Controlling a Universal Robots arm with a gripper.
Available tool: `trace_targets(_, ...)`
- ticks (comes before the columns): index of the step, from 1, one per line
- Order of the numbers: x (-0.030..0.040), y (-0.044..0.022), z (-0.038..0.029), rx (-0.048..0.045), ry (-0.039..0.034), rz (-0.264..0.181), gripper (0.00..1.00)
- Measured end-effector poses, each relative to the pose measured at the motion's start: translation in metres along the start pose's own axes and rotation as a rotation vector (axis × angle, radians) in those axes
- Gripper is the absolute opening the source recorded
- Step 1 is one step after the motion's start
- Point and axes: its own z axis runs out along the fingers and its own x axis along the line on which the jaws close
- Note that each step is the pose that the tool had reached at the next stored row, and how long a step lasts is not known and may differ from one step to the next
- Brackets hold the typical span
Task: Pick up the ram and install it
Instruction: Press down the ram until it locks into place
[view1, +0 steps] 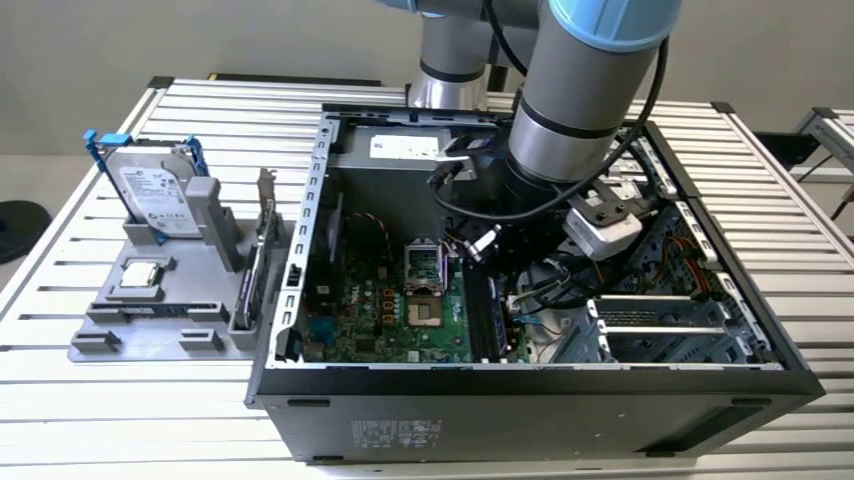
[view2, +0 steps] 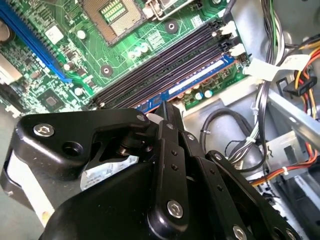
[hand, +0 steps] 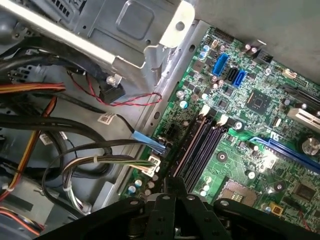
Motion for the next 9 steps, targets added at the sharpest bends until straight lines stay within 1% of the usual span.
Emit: trace_targets(9, 0.0002, -0.0016, 0.0000, -0.0021, 0.0016, -0.092, 0.00)
